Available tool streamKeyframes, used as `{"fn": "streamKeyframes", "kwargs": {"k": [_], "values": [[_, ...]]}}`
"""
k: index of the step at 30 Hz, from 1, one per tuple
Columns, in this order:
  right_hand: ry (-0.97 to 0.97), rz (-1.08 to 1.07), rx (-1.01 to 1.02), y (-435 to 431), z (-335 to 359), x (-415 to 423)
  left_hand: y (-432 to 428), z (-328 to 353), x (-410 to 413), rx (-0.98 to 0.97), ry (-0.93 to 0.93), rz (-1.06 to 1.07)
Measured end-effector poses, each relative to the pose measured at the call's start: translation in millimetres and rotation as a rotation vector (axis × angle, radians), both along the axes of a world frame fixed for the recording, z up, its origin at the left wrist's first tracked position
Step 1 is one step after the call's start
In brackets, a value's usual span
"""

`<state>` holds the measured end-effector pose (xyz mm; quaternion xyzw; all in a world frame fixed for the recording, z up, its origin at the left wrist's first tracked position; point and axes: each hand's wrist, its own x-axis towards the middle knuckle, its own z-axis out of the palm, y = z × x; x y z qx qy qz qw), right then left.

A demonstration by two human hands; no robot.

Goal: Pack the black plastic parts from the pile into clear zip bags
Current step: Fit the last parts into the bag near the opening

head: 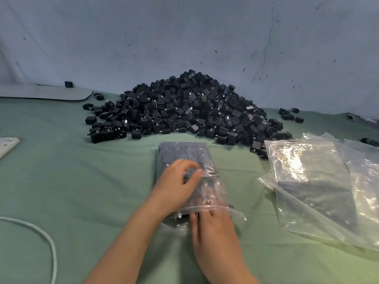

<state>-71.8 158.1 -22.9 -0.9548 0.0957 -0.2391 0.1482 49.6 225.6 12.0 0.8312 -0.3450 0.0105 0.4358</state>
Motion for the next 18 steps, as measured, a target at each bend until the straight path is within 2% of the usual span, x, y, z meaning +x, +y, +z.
{"fn": "streamKeyframes", "kwargs": {"k": [2,3,5,7,9,11,14,18], "values": [[-0.188,0.048,0.156,2,-10,-12,35,-14,-2,0.055,-0.076,0.249],[-0.276,0.012,0.139,5,-17,-19,50,-20,-6,0.113,-0.035,0.335],[-0.414,0.052,0.170,11,-21,-23,70,-29,-13,0.216,0.125,0.401],[-0.474,0.065,0.136,20,-17,-17,78,-35,-20,0.087,0.389,0.320],[-0.448,0.073,0.027,26,-12,-9,80,-36,-28,-0.118,0.599,0.248],[-0.366,0.051,-0.081,33,-13,-1,80,-35,-33,-0.202,0.650,0.236],[-0.225,0.024,-0.208,40,-14,7,82,-32,-38,-0.239,0.683,0.227],[-0.196,0.004,-0.246,46,-14,11,85,-30,-41,-0.209,0.665,0.214]]}}
